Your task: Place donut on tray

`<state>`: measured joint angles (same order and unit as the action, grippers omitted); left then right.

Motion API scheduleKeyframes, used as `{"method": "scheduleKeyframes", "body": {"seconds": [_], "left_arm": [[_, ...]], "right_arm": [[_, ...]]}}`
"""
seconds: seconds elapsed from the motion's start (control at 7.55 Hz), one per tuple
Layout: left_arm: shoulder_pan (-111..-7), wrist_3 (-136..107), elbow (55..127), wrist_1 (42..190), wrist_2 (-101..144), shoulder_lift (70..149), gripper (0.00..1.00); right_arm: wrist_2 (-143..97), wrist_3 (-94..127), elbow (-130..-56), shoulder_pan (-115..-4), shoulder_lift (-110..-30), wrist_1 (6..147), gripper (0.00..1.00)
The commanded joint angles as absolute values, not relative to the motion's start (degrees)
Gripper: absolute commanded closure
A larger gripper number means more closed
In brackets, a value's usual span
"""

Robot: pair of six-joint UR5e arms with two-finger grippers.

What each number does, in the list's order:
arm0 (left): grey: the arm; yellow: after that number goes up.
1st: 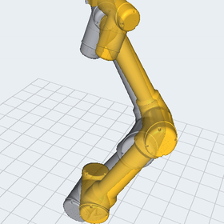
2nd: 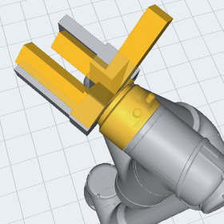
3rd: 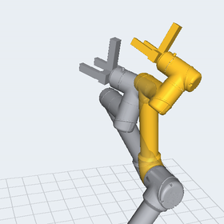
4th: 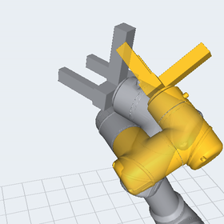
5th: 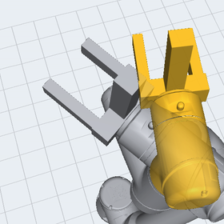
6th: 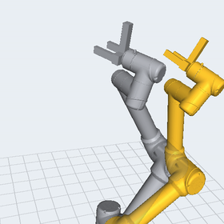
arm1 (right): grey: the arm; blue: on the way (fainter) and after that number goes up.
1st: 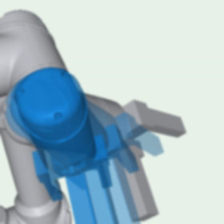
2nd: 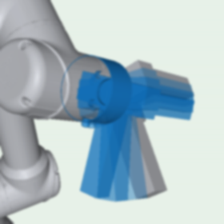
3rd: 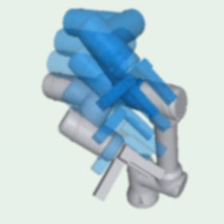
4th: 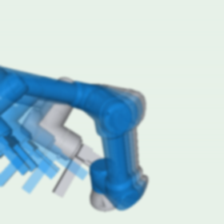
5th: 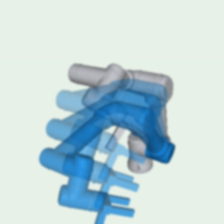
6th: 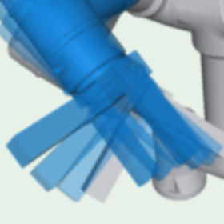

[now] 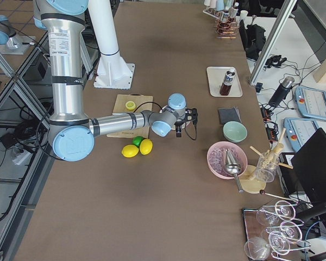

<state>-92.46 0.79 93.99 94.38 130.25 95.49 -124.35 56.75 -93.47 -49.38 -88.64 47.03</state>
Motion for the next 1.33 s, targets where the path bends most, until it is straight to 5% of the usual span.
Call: {"method": "scheduleKeyframes", "body": {"seconds": [0.0,0.27,0.53,1.19], "left_arm": [[-92.5,0.7,94.0,94.4,130.3,95.5,0.02],[-92.5,0.8,94.1,94.4,130.3,95.5,0.02],[-92.5,0.9,95.6,94.7,130.7,95.6,0.02],[-89.2,1.1,95.4,97.3,129.5,97.2,0.02]], "right_arm": [[-124.1,59.2,-93.4,-48.7,-88.6,47.0,0.30],[-124.1,59.9,-93.6,-48.6,-88.7,46.9,0.74],[-124.1,59.9,-94.0,-48.6,-89.1,46.9,0.99],[-124.4,60.1,-95.7,-50.3,-90.4,43.4,1.00]]}}
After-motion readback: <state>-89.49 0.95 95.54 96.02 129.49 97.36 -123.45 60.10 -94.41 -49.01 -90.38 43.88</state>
